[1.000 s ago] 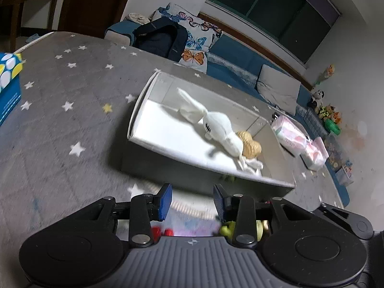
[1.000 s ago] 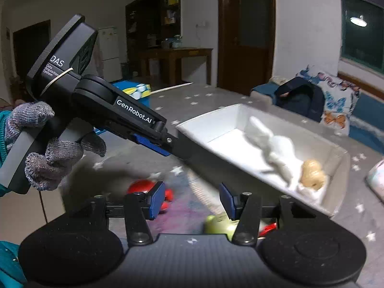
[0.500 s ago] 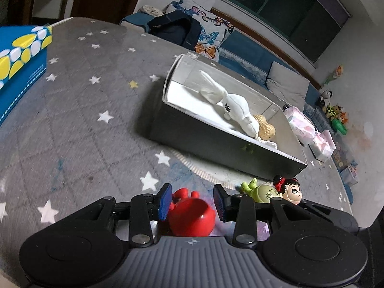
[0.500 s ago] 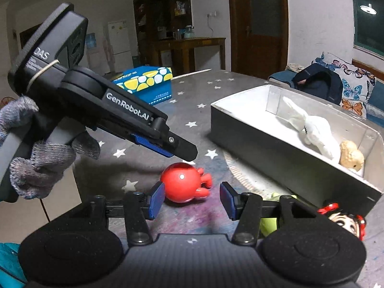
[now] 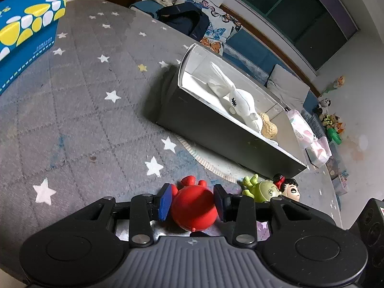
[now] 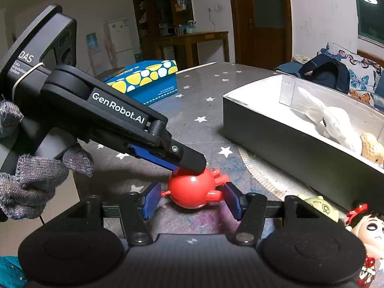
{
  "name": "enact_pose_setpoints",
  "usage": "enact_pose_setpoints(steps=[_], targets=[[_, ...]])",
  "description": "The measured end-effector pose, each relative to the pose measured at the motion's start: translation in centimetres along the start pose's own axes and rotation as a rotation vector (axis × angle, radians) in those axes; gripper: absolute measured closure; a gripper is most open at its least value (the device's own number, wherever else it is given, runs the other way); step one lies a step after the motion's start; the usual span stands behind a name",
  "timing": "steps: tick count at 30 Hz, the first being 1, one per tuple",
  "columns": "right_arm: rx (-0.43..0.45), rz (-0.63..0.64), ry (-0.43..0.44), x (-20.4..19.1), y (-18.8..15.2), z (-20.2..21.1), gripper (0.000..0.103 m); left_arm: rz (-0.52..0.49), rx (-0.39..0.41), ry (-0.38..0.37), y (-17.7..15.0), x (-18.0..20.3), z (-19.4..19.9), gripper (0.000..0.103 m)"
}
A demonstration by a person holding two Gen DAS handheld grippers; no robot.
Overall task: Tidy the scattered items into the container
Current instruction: 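Move the right gripper to the red round toy and grasp it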
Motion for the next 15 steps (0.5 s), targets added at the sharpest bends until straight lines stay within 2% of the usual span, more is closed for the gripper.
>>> enact_pose_setpoints(steps=[15], targets=[[-0.029, 0.006, 0.015, -0.5, -0.3, -1.3, 0.044, 0.032, -0.012, -0.04, -0.3, -0.2, -0.2, 0.062]])
Point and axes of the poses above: each gripper's, at about its wrist camera, not at the fingertips, and z roughly against the way its jaws point, x to its right, y to its top, the point moved 10 cm from there along -z, roughly the way its jaws point, and after that the axes turned 9 degrees about -z, right-handed, at the moved point
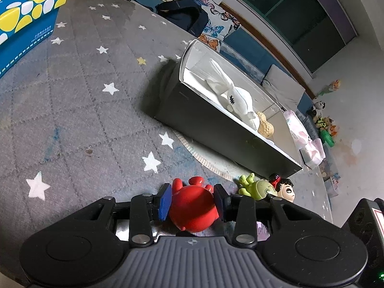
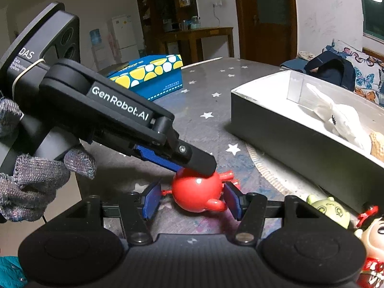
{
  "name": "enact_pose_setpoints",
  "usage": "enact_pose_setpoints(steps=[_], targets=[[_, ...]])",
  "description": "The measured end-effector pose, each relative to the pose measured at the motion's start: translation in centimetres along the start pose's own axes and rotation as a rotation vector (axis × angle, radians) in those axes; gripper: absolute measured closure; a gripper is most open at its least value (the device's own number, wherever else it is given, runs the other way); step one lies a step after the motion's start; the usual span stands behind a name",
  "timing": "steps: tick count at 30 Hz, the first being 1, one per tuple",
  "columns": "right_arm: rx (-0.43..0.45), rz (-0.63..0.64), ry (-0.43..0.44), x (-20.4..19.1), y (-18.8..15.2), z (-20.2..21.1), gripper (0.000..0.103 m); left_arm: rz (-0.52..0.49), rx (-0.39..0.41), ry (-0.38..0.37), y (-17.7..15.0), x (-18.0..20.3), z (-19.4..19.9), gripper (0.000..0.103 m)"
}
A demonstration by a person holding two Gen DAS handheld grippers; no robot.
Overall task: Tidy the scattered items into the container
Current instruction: 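Move the right gripper to the red round toy and grasp it, then carry the red toy with the right gripper into the box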
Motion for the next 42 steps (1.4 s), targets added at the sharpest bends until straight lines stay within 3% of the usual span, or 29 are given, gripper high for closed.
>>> enact_pose_setpoints(steps=[12, 22, 32, 38, 42], targets=[[0.01, -0.021, -0.006, 0.1, -0.1, 0.2, 0.046, 0.0, -0.001, -0.016, -0.2, -0.1, -0.1, 0.06], [0.047, -0.012, -0.037, 0.5, 0.1, 2.4, 0.046, -0.032, 0.007, -0.057, 0.2, 2.5, 0.3, 0.061], [0.172, 0.011, -0.147, 3.2, 3.9, 7.2, 0.046, -0.118, 0.084, -0.156, 4.7, 8.6, 0.3, 0.061], [0.228, 0.008, -0.234, 6.8, 6.8, 9.3, 0.046, -0.164, 0.116, -0.22, 8.3, 12.5, -1.8, 0.061], [0.215, -0.003, -0.271, 9.7, 8.6, 9.4, 0.046, -0.165, 0.111, -0.255, 10.4, 14.0, -4.5, 0.061]])
Point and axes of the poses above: each gripper's, at about its wrist camera, not at the fingertips, and z roughly against the way its jaws point, x to its right, y to its top, the point moved 10 cm from there along -z, roughly the way its jaws point, and after that the axes turned 9 degrees about -z, right-handed, at the moved point
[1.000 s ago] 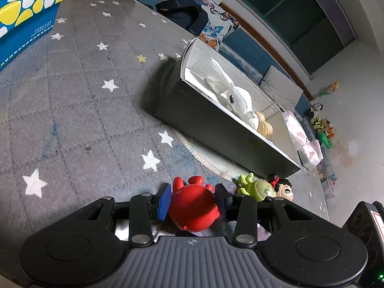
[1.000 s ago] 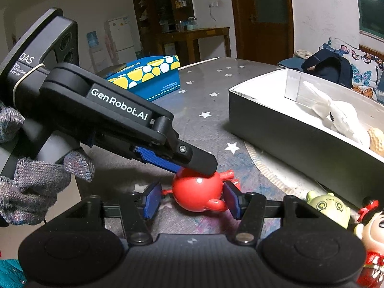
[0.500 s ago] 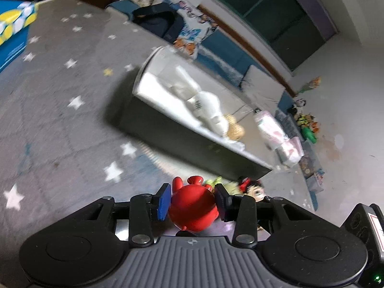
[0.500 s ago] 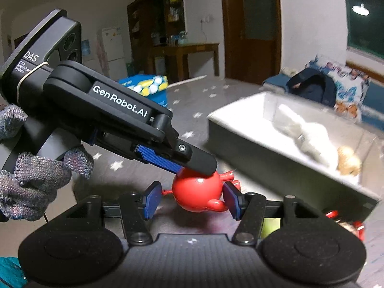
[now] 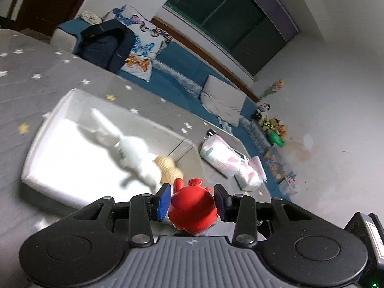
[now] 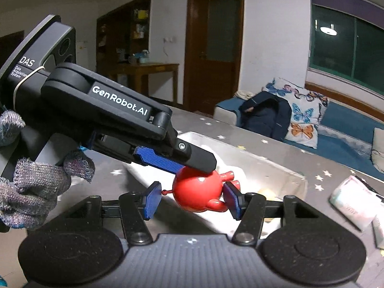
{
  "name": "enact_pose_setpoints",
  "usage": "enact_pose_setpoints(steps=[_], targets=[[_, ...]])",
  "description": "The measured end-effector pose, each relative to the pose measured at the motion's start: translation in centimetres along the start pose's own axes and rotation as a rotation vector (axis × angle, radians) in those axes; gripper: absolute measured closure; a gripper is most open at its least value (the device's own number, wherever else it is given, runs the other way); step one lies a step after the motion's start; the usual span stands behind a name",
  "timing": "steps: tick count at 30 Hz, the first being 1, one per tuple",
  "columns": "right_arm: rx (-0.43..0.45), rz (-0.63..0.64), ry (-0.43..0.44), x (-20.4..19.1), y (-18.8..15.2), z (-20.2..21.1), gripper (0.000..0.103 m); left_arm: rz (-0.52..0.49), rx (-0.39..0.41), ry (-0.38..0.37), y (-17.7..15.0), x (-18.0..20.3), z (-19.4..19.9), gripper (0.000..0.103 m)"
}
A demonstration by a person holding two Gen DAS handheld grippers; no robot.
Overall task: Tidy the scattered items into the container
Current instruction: 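Carry the red toy with the right gripper into the box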
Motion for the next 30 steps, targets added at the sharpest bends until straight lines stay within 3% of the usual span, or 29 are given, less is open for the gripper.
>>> enact_pose_setpoints(steps=[12, 30], targets=[[-0.18, -0.045, -0.005, 5.5, -0.6, -6.3, 0.046, 0.077, -0.098, -0.001, 0.0, -3.7, -8.2, 0.061], [-0.322, -0.03, 0.003, 7.2, -2.7, -9.4, 0.045, 0.105, -0.167, 0.003, -1.4, -5.4, -10.6, 0.061]])
Point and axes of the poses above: each gripper's, at about its wrist camera, not at the fingertips, and z roughly against the way its jaws point, x to its right, y to its top, the point moved 10 cm from there along -z, roughly the way its jaws point, and after that the axes turned 9 degrees about -z, right-handed, at the moved point
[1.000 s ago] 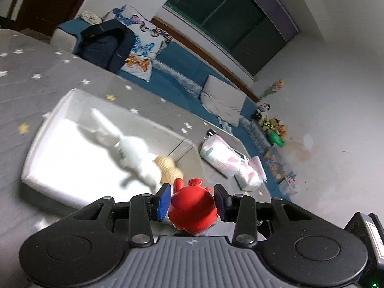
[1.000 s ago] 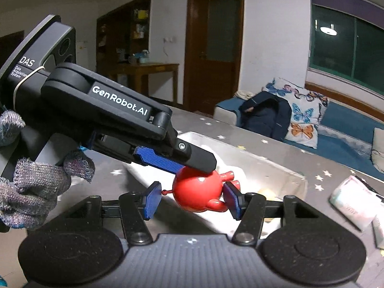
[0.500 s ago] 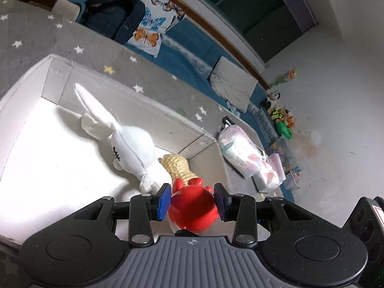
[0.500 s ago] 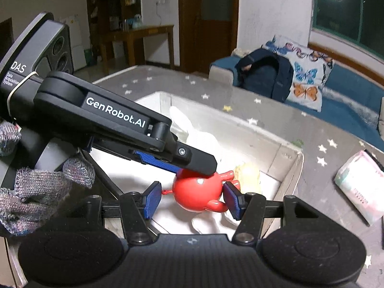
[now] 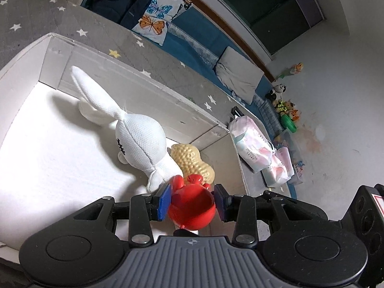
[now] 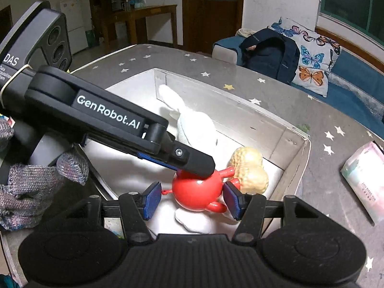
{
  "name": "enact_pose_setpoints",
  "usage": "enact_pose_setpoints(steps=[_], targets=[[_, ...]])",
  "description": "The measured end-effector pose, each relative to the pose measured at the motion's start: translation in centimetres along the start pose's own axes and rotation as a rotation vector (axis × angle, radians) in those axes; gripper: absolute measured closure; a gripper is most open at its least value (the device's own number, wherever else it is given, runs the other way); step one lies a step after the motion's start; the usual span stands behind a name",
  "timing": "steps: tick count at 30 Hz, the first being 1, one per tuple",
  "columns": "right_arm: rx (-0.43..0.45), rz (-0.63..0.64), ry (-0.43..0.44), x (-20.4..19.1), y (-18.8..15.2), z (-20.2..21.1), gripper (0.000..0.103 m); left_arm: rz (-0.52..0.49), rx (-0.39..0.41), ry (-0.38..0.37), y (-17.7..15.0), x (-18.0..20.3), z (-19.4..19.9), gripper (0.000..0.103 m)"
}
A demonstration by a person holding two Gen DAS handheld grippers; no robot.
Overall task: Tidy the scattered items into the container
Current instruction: 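Carry the red toy with the right gripper into the box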
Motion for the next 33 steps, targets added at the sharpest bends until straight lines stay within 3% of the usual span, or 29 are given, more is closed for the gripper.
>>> enact_pose_setpoints(steps=[25, 29, 33], targets=[[0.036, -0.04, -0.013, 0.5, 0.1, 1.6, 0.044, -0.02, -0.001, 0.002, -0.2, 0.7, 0.1, 0.061], [0.047, -0.039, -0.026, 0.6, 0.0, 2.1, 0.044, -0.056, -0.003, 0.032, -0.4, 1.0, -0.1, 0.061], [0.069, -0.046, -0.031, 0.6, -0.1, 3.0, 0.044, -0.026, -0.007, -0.015, -0.5, 1.6, -0.1, 0.061]])
Point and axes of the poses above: each gripper's, at about its wrist camera, not at the fingertips, and z roughly against the way its jaws point, x to its right, y to its top, the point moved 10 cm from there along -z, roughly the way its jaws point, and after that the axes turned 9 degrees about -z, right-handed, at the moved point
